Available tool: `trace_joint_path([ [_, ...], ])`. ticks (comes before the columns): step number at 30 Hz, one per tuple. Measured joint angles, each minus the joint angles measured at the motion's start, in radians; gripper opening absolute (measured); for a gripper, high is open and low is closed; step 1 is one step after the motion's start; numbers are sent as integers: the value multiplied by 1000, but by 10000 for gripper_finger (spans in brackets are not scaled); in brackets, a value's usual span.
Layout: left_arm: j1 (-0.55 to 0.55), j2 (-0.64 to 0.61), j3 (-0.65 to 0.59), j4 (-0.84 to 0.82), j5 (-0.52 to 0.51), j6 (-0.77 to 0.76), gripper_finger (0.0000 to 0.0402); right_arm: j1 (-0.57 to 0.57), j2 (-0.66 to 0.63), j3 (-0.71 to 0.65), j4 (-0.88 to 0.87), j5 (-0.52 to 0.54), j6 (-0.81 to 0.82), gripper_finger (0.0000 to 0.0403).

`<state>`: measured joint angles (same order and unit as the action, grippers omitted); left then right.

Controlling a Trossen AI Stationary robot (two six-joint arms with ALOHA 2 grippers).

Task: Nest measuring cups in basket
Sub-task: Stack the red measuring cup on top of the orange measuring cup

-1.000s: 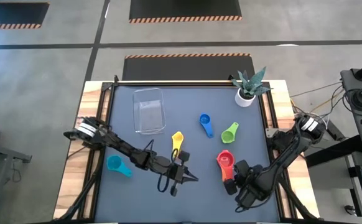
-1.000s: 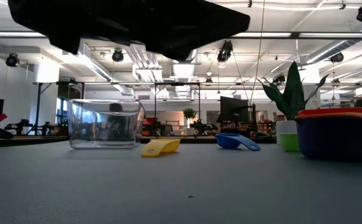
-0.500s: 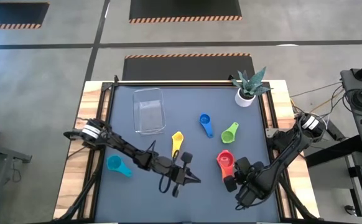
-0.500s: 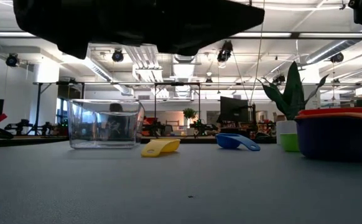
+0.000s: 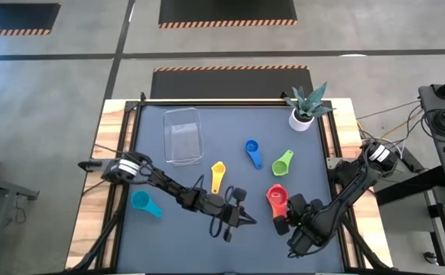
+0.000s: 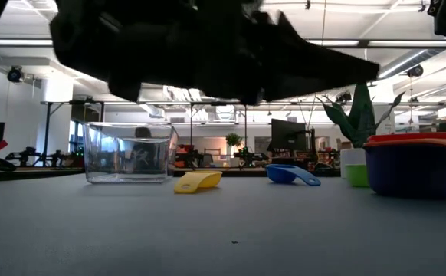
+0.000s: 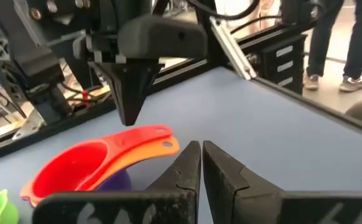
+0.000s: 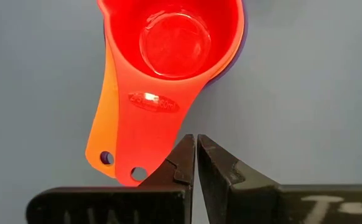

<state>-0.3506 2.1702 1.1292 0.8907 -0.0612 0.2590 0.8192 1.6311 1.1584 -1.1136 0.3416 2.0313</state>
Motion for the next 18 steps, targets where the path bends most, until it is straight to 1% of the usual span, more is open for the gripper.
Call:
trace_joint_path([
  [7, 22, 81, 125, -89, 0, -56, 0, 0, 1, -1, 0, 15, 4, 8],
  [15, 64, 125, 159, -97, 3, -86, 0, 0, 1, -1, 2, 26, 3, 8],
  [18, 86, 134, 180, -104, 50, -97, 0, 0, 1, -1, 1, 28, 3, 8],
])
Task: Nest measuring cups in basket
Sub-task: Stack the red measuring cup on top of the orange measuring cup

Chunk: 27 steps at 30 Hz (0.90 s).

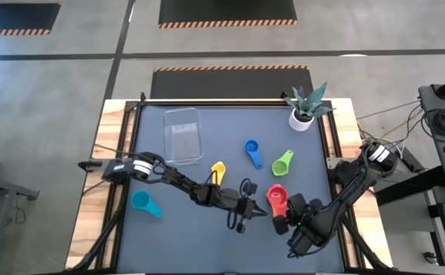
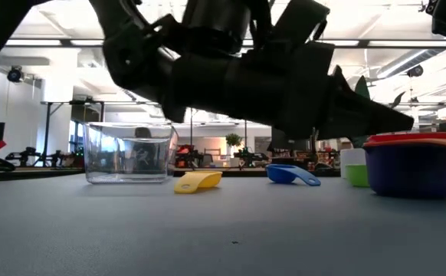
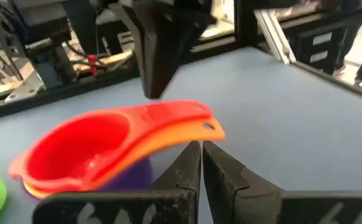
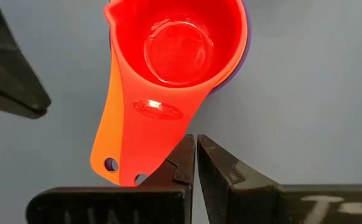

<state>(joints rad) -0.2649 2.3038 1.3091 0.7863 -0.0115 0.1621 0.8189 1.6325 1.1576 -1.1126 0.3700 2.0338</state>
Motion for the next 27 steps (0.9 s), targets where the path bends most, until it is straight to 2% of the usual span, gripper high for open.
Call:
trace_joint_path([
  [12, 13, 63, 54, -10, 31, -25, 0, -2, 6, 0, 10, 0, 13, 8],
  [19, 13, 64, 72, -26, 31, -16, 0, -5, 6, 0, 31, 37, 16, 8],
  [27, 24, 72, 73, -19, 30, 3, 0, -8, 6, 0, 38, 3, 27, 8],
])
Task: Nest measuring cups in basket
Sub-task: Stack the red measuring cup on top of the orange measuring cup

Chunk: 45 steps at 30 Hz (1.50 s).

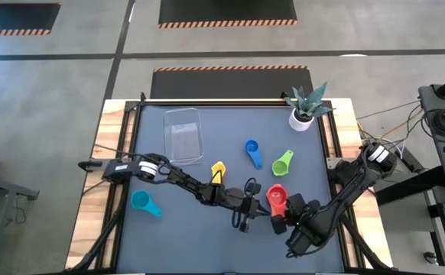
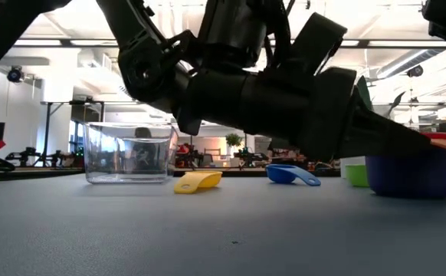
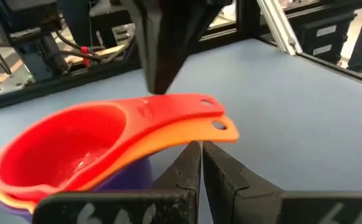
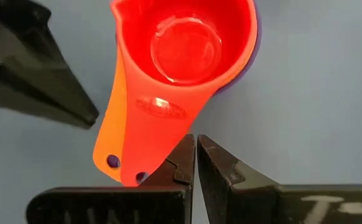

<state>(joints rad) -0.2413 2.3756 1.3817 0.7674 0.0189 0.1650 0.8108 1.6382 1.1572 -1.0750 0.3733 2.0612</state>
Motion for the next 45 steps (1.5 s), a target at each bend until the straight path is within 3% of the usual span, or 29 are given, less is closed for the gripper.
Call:
trace_joint_path([
  [10, 7, 38, 64, -49, 0, -2, 0, 0, 0, 0, 14, -7, 13, 8],
  [45, 10, 39, 80, -49, 0, 6, 0, -13, 23, 1, 90, -7, 21, 8],
])
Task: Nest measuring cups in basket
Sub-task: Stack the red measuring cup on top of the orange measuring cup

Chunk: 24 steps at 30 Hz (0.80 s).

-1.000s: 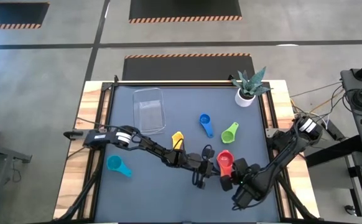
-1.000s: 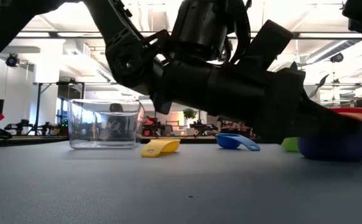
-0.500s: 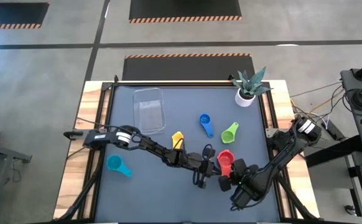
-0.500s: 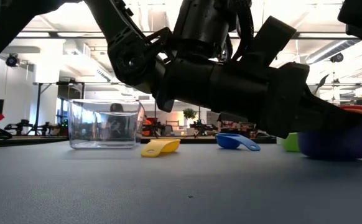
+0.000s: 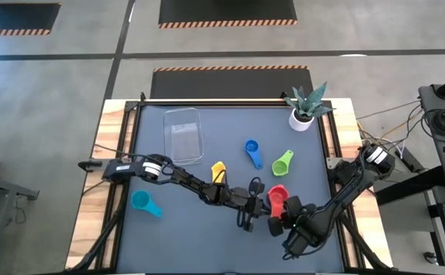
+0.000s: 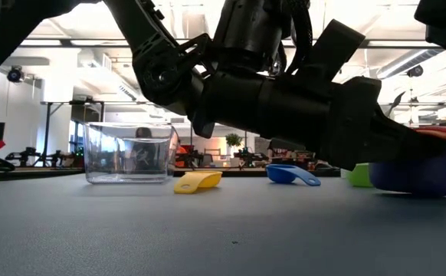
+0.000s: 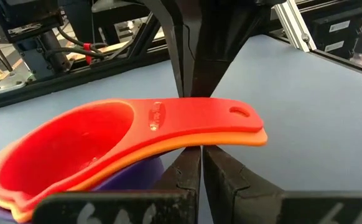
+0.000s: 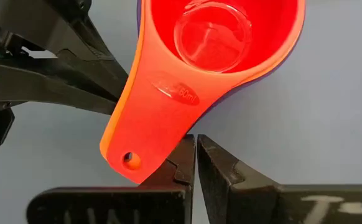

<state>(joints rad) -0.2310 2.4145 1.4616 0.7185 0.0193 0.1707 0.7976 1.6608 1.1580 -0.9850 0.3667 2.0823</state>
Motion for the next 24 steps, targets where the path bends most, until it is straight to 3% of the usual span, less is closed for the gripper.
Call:
trace_joint_path([
  [8, 0, 0, -1, -21, 0, -8, 0, 0, 0, 0, -31, -61, 5, 8],
  [24, 1, -43, -5, -279, -8, -49, 0, 0, -5, 6, -56, -82, -60, 8],
])
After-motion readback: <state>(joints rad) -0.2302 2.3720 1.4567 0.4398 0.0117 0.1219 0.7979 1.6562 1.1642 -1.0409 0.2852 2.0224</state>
